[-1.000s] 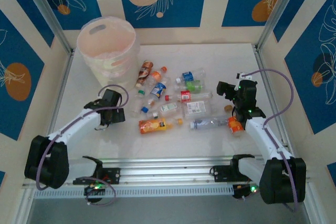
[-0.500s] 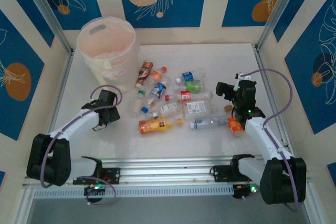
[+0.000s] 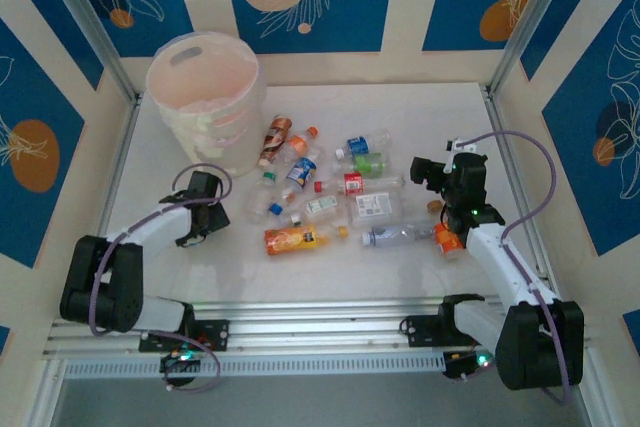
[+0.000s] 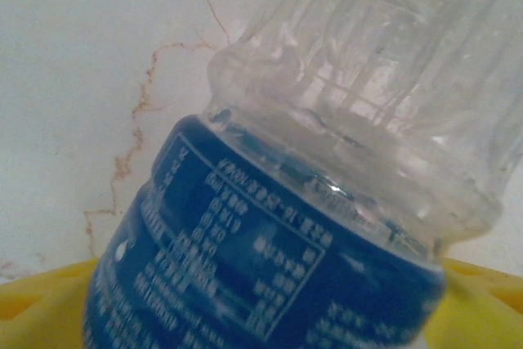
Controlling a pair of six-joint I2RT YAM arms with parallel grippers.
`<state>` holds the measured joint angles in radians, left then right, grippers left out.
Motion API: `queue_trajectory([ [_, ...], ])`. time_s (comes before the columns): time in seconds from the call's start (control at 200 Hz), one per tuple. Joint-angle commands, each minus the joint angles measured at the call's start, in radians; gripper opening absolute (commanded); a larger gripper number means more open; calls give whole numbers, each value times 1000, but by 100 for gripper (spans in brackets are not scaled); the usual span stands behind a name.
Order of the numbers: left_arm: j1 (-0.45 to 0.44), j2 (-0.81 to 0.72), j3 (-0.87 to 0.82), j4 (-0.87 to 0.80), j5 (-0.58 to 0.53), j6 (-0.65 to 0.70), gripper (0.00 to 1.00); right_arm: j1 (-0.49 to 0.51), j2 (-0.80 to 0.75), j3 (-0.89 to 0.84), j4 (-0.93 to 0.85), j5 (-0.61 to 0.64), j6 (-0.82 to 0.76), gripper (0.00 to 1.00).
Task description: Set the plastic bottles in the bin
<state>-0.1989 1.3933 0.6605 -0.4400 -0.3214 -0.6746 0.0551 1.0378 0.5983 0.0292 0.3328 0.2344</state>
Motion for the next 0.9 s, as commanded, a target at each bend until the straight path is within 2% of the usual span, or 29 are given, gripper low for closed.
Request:
queue_trajectory([
  [0.0, 15, 18, 5, 44, 22, 1, 90, 12, -25, 25, -7, 15, -22, 99],
  [0.275, 46, 87, 60, 93, 14, 48, 94, 19, -24, 25, -4, 15, -30, 99],
  [0.44, 64, 138, 90, 116, 21, 54, 91, 23, -24, 25, -5, 21, -32, 99],
  [0.615, 66, 139, 99, 115, 31, 42, 78, 22, -24, 22, 1, 29, -34, 99],
  [0.895, 65, 6, 47, 74, -10, 30, 56, 24, -25, 20, 3, 33, -29, 99],
])
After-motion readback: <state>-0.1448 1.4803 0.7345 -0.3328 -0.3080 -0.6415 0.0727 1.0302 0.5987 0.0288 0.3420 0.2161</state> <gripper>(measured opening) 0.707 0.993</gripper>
